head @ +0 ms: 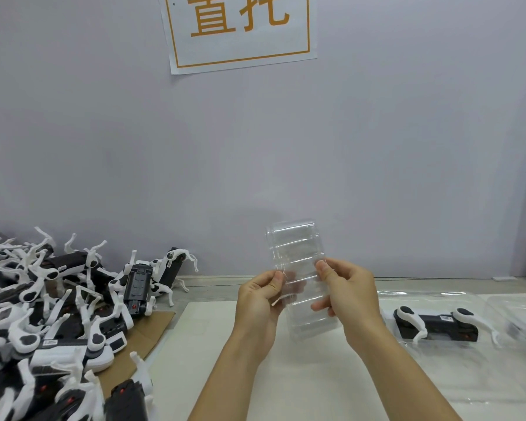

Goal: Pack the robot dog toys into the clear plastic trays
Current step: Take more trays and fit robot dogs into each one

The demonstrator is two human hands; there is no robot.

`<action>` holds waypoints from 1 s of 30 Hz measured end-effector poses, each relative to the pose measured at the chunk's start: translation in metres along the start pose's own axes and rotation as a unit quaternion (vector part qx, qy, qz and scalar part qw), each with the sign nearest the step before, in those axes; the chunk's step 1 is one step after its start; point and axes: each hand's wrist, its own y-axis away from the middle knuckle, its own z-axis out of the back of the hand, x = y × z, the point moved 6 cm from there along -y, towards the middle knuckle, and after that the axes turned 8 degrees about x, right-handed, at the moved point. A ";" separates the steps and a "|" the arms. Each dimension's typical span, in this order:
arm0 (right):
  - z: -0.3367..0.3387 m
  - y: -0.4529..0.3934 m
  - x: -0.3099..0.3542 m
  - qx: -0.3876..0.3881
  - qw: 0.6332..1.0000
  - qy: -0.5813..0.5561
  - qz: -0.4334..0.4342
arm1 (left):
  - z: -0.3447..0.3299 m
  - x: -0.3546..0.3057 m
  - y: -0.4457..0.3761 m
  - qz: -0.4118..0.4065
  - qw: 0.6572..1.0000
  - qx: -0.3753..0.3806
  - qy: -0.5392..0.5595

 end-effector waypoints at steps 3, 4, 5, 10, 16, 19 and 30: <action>-0.001 0.000 0.000 0.005 1.000 -0.010 -0.006 | 0.001 0.003 0.001 0.016 0.999 0.003 0.028; -0.001 0.000 0.000 0.008 1.000 -0.014 -0.008 | 0.001 0.003 0.001 0.019 0.999 0.004 0.037; -0.001 -0.001 -0.001 0.009 1.000 -0.017 -0.010 | 0.001 0.003 0.001 0.022 0.999 0.005 0.045; 0.000 -0.001 -0.003 0.015 0.999 -0.033 -0.024 | 0.000 0.002 0.002 0.018 0.999 0.009 0.036; 0.003 -0.001 -0.002 0.005 1.000 0.006 -0.003 | -0.002 -0.009 0.002 -0.086 0.979 0.005 -0.186; 0.004 -0.002 -0.001 0.016 1.000 0.021 0.002 | 0.000 -0.012 0.002 -0.081 0.975 0.027 -0.203; -0.010 0.003 0.008 -0.009 0.996 0.054 0.066 | 0.007 -0.009 -0.001 -0.108 0.977 -0.104 -0.151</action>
